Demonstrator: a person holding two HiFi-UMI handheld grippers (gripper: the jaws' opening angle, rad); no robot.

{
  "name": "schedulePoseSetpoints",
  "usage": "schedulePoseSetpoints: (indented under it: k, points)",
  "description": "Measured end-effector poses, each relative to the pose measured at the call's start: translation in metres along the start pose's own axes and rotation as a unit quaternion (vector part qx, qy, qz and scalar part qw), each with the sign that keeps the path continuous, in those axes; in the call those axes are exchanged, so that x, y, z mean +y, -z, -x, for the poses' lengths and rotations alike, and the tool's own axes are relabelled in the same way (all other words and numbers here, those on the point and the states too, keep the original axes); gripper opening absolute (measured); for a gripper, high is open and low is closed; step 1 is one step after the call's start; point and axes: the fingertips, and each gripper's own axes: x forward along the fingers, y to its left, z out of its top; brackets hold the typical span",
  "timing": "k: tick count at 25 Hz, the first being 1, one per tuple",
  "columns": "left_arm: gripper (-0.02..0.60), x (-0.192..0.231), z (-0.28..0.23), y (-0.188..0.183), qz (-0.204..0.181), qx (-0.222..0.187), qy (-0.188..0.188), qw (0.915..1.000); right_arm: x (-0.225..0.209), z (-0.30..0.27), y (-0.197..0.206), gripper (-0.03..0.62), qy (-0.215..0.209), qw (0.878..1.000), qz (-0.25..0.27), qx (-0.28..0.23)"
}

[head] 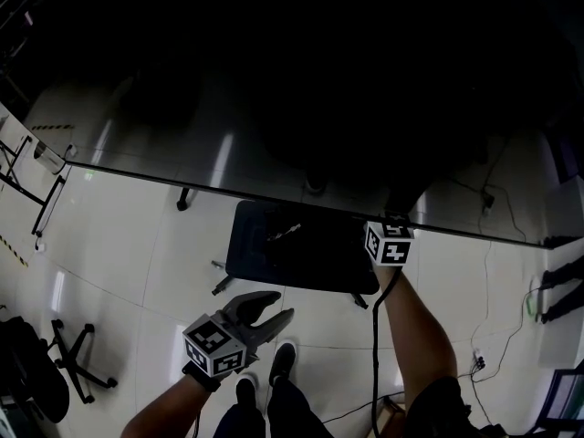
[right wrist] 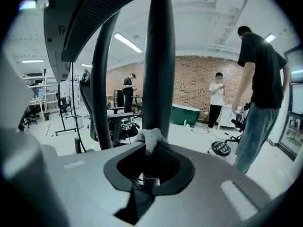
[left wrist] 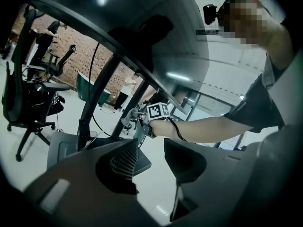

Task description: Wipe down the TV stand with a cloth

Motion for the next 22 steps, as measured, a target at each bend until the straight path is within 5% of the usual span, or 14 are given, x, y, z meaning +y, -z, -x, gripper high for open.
schedulePoseSetpoints:
  k: [15,22]
  points:
    - [0.194,0.042,0.001,0.018,0.015,0.014,-0.028,0.9994,0.018,-0.063,0.123,0.035,-0.001,0.991,-0.040,0.127]
    - [0.290,0.045,-0.002,-0.001,-0.113,0.038,-0.064,0.9908,0.075,-0.008,0.062,0.035,-0.099,0.993,-0.062,0.035]
